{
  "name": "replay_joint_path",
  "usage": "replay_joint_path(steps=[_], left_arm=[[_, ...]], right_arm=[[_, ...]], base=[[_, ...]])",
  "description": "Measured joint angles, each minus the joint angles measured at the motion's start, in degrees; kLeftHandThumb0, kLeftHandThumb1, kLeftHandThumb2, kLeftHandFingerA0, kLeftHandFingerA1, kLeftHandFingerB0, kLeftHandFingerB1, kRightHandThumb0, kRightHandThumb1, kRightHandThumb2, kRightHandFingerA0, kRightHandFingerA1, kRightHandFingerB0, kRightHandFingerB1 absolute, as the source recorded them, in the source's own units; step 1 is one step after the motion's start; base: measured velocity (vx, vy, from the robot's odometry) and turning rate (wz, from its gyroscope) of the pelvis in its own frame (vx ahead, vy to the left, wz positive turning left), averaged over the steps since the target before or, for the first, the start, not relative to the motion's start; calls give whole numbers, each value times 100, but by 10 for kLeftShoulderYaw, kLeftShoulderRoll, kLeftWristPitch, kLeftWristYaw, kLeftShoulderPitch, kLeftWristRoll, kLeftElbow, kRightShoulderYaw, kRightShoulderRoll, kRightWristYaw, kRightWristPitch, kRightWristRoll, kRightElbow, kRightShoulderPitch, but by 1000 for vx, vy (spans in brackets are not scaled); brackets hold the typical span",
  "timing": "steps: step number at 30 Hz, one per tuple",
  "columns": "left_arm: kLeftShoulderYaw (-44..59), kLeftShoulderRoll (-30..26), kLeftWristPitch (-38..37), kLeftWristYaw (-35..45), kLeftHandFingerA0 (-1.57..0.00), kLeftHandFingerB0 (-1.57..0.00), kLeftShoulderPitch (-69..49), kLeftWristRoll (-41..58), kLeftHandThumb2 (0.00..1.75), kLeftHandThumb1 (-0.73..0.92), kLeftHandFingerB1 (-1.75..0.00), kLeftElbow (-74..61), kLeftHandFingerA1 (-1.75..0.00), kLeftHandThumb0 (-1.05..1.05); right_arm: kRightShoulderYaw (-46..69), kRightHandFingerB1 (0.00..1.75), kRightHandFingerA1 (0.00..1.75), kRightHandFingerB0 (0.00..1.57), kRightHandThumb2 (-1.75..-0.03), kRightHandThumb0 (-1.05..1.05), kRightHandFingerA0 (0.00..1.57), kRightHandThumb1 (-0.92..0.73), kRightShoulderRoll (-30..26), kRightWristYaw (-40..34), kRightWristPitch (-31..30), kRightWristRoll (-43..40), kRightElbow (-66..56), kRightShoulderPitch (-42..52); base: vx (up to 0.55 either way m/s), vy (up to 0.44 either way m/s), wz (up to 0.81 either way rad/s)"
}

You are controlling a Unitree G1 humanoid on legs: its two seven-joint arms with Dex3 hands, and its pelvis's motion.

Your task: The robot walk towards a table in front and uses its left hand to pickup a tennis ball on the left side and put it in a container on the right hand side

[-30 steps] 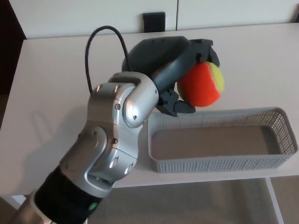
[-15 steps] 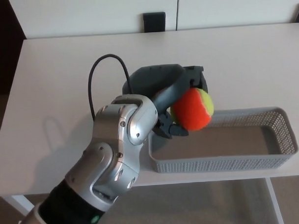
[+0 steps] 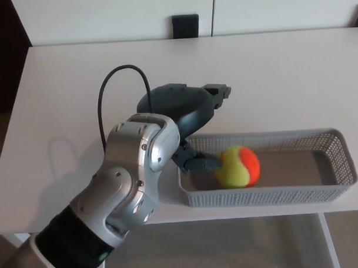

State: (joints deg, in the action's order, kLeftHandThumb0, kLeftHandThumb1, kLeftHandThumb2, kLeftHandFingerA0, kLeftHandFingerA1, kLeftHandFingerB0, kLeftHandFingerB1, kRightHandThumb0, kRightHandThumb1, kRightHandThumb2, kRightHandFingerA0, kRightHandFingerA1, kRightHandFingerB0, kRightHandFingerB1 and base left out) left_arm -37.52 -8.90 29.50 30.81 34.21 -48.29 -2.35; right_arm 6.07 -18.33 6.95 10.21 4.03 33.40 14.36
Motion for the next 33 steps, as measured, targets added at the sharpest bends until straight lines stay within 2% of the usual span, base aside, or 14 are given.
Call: replay_joint_path(steps=[8, 11, 15, 16, 18, 19, 20, 21, 23, 24, 29, 30, 31, 33], left_arm=[[3, -1, 9, 26, 0, 0, -1, -2, 92, 54, 0, -14, 0, -93], [15, -12, 9, 34, 0, 0, -11, -1, 94, 50, -8, -40, -14, -85], [61, -43, 8, 41, 0, -1, -47, 5, 91, 49, -10, -123, -13, -84], [74, -50, 8, 43, -6, -1, -58, 7, 59, 61, -23, -142, -27, -80], [106, -63, 7, 44, -8, -2, -86, 17, 59, 61, -23, -187, -28, -81], [126, -71, 6, 45, -9, -10, -103, 22, 79, 49, -27, -213, -38, -82], [148, -76, 5, 45, -9, -10, -122, 28, 79, 49, -27, -238, -38, -82], [163, -78, 4, 45, 0, 0, -136, 33, 88, 25, -48, -255, -49, -37], [204, -80, -3, 45, 0, 0, -175, 48, 89, 27, -49, -295, -48, -37], [230, -81, -9, 44, -17, -6, -200, 58, 81, 47, -35, -314, -44, -74], [352, -81, -45, 39, -19, -12, -322, 102, 76, 46, -37, -358, -45, -73], [371, -79, -51, 38, -22, -18, -342, 110, 56, 53, -28, -359, -38, -65], [393, -76, -57, 37, -27, -21, -364, 117, 75, 45, -39, -360, -46, -72], [443, -68, -72, 37, -29, -23, -414, 138, 75, 44, -41, -359, -47, -70]], right_arm=[[0, 40, 45, 49, -56, -40, 54, -53, 0, 0, 0, 0, -2, -1], [-2, 40, 45, 48, -55, -39, 54, -52, 1, 0, -2, 0, -4, -1], [-3, 40, 45, 48, -56, -41, 53, -53, 1, 0, -3, 0, -4, 9], [-4, 40, 45, 49, -56, -41, 53, -53, 1, 0, -3, 0, -4, 11], [-6, 40, 45, 49, -56, -41, 54, -53, 1, 0, -3, 1, -3, 15], [-6, 40, 46, 50, -56, -40, 55, -53, 1, 0, -3, 1, -3, 16], [-7, 40, 46, 50, -56, -40, 55, -53, 1, 0, -3, 1, -3, 18], [-7, 40, 46, 50, -56, -40, 55, -54, 1, 0, -3, 1, -3, 18], [-8, 41, 46, 51, -56, -40, 56, -53, 1, 0, -3, 1, -2, 19], [-9, 41, 47, 52, -56, -41, 57, -53, 1, 0, -3, 1, -2, 20], [-11, 42, 47, 50, -56, -46, 54, -52, 1, 0, -2, 1, 6, 21], [-11, 42, 47, 51, -56, -45, 54, -52, 1, 0, -1, 1, 10, 21], [-11, 43, 48, 51, -56, -43, 54, -53, 1, 0, -1, 1, 13, 21], [-12, 44, 48, 51, -56, -43, 54, -53, 1, 0, 0, 1, 20, 22]], base=[[0, 0, 0], [0, 0, 0], [0, 0, 0], [0, 0, 0], [0, 0, 0], [0, 0, 0], [0, 0, 0], [0, 0, 0], [0, 0, 0], [0, 0, 0], [0, 0, 0], [0, 0, 0], [0, 0, 0], [0, 0, 0]])
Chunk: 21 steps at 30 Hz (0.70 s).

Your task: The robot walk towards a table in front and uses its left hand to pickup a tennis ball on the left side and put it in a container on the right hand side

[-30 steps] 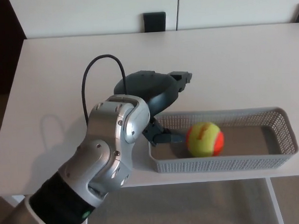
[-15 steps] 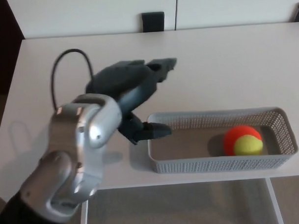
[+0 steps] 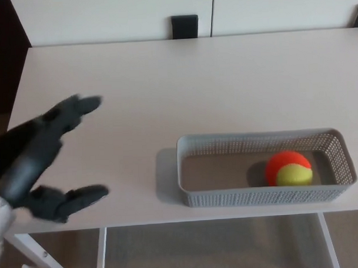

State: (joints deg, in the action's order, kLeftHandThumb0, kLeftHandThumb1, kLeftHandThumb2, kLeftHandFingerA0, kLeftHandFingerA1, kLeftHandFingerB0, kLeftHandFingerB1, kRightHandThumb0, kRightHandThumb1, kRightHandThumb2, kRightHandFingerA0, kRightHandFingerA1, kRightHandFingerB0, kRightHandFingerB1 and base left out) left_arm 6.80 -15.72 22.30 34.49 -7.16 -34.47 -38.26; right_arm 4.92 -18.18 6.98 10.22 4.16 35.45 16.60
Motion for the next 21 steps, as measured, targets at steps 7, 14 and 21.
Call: replay_joint_path(steps=[7, 14, 21], left_arm=[[154, 22, -66, -1, -34, -30, -151, 71, 56, 51, -32, 38, -39, -63], [254, 27, -130, 8, -42, -30, -265, 136, 56, 52, -33, 119, -42, -67], [270, 23, -195, 25, -48, -36, -340, 182, 56, 51, -37, 218, -47, -68]], right_arm=[[-1, 46, 51, 51, -56, -45, 56, -54, 0, 1, 1, 0, 21, 2], [-1, 46, 50, 51, -56, -44, 55, -53, 1, 1, 1, 0, 37, 3], [-1, 44, 49, 51, -56, -44, 58, -54, 3, 2, 2, -1, 64, 2]], base=[[0, 0, 0], [0, 0, 0], [0, 0, 0]])
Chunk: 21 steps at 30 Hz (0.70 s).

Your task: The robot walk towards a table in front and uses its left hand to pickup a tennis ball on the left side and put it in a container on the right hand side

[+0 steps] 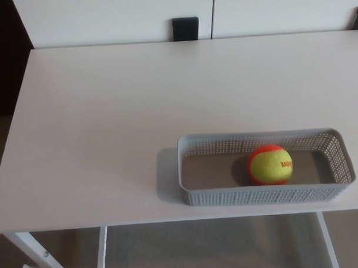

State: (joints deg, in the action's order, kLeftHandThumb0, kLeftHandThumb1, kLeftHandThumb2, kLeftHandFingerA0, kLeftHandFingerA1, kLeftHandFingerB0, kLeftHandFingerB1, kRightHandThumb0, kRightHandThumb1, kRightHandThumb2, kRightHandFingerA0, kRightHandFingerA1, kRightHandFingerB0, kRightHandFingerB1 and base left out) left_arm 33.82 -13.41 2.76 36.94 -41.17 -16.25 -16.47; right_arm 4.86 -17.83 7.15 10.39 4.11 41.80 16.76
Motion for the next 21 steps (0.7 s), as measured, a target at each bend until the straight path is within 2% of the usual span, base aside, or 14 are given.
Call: replay_joint_path(steps=[1, 2, 6, 7, 8, 9, 11, 12, 13, 14, 16, 19, 20, 21], left_arm=[[-2, -2, -7, 1, -48, -36, -4, 3, 56, 51, -37, 13, -47, -68], [-7, -5, -17, 1, -39, -18, -5, 5, 83, 40, -44, 33, -57, -62], [-52, -17, -47, -8, -20, -16, 11, 2, 57, 56, -31, 130, -39, -59], [-62, -18, -50, -10, -2, 0, 19, 1, 93, 37, -48, 149, -50, -35], [-72, -18, -53, -13, -2, 0, 28, -2, 93, 37, -48, 171, -50, -35], [-83, -19, -55, -16, -7, -8, 41, -4, 60, 55, -23, 196, -31, -55], [-99, -18, -57, -21, -6, -9, 72, -5, 60, 55, -23, 251, -32, -55], [-104, -17, -57, -23, 0, -2, 87, -5, 82, 42, -30, 275, -39, -58], [-107, -17, -57, -26, 0, -2, 100, -5, 82, 42, -30, 296, -39, -58], [-111, -15, -58, -29, -7, -7, 121, -5, 60, 59, -22, 328, -31, -56], [-117, -14, -59, -36, -7, -8, 149, -5, 60, 57, -22, 373, -30, -54], [-130, -11, -61, -52, -6, -7, 193, -6, 60, 57, -23, 449, -29, -51], [-134, -11, -63, -56, -1, -5, 203, -6, 80, 40, -32, 470, -43, -58], [-139, -10, -63, -61, -1, -5, 215, -6, 80, 40, -32, 494, -43, -58]], right_arm=[[0, 44, 49, 51, -56, -44, 58, -54, 0, 0, 0, 0, 3, -1], [0, 45, 50, 51, -56, -44, 57, -54, 0, 0, 0, 0, 7, -1], [0, 44, 48, 48, -56, -45, 55, -54, 0, 0, 1, 0, 16, -6], [0, 43, 48, 47, -56, -45, 55, -53, 0, 0, 1, 0, 18, -7], [0, 43, 48, 47, -56, -45, 55, -53, 1, 0, 1, 0, 22, -9], [0, 42, 47, 45, -56, -46, 52, -54, 1, 0, 2, 0, 26, -11], [0, 41, 46, 44, -56, -46, 52, -54, 1, 0, 2, 0, 32, -14], [0, 41, 46, 43, -55, -47, 52, -54, 2, 0, 2, 0, 34, -15], [0, 41, 46, 43, -55, -47, 52, -54, 2, 0, 2, 0, 35, -17], [0, 52, 59, 33, -81, -54, 48, -38, 2, 1, 2, -1, 37, -18], [1, 52, 59, 32, -82, -54, 48, -38, 3, 1, 2, -1, 39, -20], [2, 51, 58, 34, -81, -58, 48, -40, 4, 3, 2, -1, 42, -24], [2, 41, 47, 44, -56, -49, 52, -54, 4, 4, 2, -2, 44, -26], [3, 41, 47, 44, -56, -49, 52, -54, 4, 4, 2, -2, 46, -28]], base=[[0, 0, 0], [0, 0, 0], [0, 0, 0], [0, 0, 0], [0, 0, 0], [0, 0, 0], [0, 0, 0], [0, 0, 0], [0, 0, 0], [0, 0, 0], [0, 0, 0], [0, 0, 0], [0, 0, 0], [0, 0, 0]])
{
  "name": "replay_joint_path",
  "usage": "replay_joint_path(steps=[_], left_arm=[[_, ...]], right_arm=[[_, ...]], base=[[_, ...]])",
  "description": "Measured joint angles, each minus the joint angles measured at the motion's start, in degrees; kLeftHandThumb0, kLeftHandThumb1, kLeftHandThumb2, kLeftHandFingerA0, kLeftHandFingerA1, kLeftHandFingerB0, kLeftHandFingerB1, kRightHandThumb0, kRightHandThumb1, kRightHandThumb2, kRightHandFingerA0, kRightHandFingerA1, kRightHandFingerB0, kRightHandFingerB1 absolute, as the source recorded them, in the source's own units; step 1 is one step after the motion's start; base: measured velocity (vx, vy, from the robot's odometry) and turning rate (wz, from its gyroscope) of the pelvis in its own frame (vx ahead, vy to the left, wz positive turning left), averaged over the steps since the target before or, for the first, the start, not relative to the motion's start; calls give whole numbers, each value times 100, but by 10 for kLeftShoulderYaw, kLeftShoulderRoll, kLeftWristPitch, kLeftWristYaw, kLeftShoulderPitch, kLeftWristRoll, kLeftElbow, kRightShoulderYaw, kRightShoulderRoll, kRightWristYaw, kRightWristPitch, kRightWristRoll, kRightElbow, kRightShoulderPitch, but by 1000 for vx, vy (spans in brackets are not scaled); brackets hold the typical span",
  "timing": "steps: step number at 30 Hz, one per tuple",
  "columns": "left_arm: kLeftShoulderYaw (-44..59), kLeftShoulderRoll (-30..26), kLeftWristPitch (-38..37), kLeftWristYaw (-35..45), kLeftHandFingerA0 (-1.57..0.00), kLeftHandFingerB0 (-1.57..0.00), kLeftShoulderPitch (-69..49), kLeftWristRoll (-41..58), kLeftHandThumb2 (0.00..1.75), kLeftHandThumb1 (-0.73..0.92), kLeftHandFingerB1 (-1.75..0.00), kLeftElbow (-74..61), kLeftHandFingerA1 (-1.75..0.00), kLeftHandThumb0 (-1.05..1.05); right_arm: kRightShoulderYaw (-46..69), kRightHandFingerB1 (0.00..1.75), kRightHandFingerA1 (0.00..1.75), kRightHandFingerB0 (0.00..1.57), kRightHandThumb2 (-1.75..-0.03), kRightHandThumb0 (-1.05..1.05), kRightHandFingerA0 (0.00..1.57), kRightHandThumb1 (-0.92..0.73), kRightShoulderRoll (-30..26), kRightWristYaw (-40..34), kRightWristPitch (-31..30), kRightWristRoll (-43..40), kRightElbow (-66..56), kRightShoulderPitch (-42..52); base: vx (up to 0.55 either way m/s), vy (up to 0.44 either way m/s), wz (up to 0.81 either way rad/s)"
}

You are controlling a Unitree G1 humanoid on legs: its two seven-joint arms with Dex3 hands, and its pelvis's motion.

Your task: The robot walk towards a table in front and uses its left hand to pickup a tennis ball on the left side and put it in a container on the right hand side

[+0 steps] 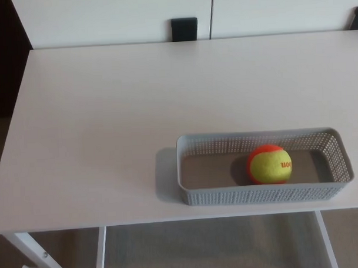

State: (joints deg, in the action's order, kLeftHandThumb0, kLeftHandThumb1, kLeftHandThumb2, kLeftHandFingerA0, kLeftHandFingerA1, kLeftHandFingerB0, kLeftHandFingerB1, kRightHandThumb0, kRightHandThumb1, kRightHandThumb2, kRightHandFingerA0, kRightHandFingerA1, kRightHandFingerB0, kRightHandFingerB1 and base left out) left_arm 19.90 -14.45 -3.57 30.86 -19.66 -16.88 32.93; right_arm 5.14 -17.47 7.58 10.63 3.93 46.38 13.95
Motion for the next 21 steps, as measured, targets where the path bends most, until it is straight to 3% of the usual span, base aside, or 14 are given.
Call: replay_joint_path(steps=[1, 2, 3, 4, 5, 6, 7, 8, 9, 11, 15, 16, 17, 21], left_arm=[[-5, 0, -1, -5, -14, -9, 11, 0, 59, 57, -23, 22, -37, -59], [-15, 0, -4, -15, -14, -9, 26, -2, 59, 57, -23, 57, -37, -59], [-21, -1, -8, -22, -11, -5, 37, -2, 76, 45, -30, 81, -45, -64], [-27, -3, -12, -30, -1, 0, 48, -3, 92, 36, -49, 108, -50, -34], [-31, -5, -15, -37, -1, 0, 57, -2, 92, 36, -49, 129, -50, -34], [-35, -7, -20, -45, -10, -6, 66, -2, 75, 45, -31, 153, -44, -66], [-40, -10, -27, -55, -10, -6, 77, -2, 75, 45, -31, 180, -44, -66], [-44, -13, -32, -62, -14, -9, 84, -1, 64, 59, -25, 198, -37, -60], [-52, -17, -43, -76, -6, 0, 93, -1, 78, 41, -33, 225, -44, -60], [-62, -21, -55, -90, -9, 0, 101, -1, 79, 39, -37, 247, -47, -56], [-84, -24, -89, -116, -9, 0, 114, 4, 79, 39, -35, 281, -48, -57], [-90, -25, -97, -121, -14, -8, 116, 5, 58, 58, -26, 287, -35, -55], [-92, -26, -100, -122, -7, -7, 116, 5, 72, 48, -31, 289, -42, -57], [-102, -28, -120, -132, -8, -6, 121, 13, 74, 46, -32, 301, -43, -59]], right_arm=[[1, 40, 46, 44, -56, -48, 52, -54, 0, 1, 0, 0, 2, -2], [2, 40, 46, 44, -56, -48, 52, -54, 0, 1, 0, -1, 3, -4], [3, 42, 48, 44, -55, -48, 52, -53, 0, 2, 0, -1, 3, -5], [4, 41, 47, 44, -56, -49, 53, -54, 0, 2, 1, -2, 3, -7], [6, 41, 47, 44, -56, -49, 53, -54, 1, 3, 1, -3, 3, -8], [8, 41, 46, 44, -56, -49, 54, -54, 1, 4, 1, -4, 3, -9], [11, 41, 46, 44, -56, -49, 54, -54, 2, 5, 2, -6, 2, -10], [12, 40, 46, 43, -56, -51, 53, -55, 2, 5, 2, -8, 1, -11], [15, 40, 46, 43, -56, -49, 53, -55, 2, 5, 3, -9, 1, -11], [17, 40, 46, 44, -56, -49, 54, -54, 2, 6, 4, -10, 1, -12], [21, 40, 47, 44, -56, -50, 54, -55, 2, 7, 4, -13, -6, -13], [21, 41, 48, 45, -56, -48, 54, -54, 2, 8, 6, -13, -6, -14], [21, 41, 48, 45, -55, -47, 55, -53, 2, 8, 7, -13, -6, -14], [23, 42, 49, 45, -56, -47, 56, -54, 2, 9, 12, -15, 4, -20]], base=[[0, 0, 0], [0, 0, 0], [0, 0, 0], [0, 0, 0], [0, 0, 0], [0, 0, 0], [0, 0, 0], [0, 0, 0], [0, 0, 0], [0, 0, 0], [0, 0, 0], [0, 0, 0], [0, 0, 0], [0, 0, 0]])
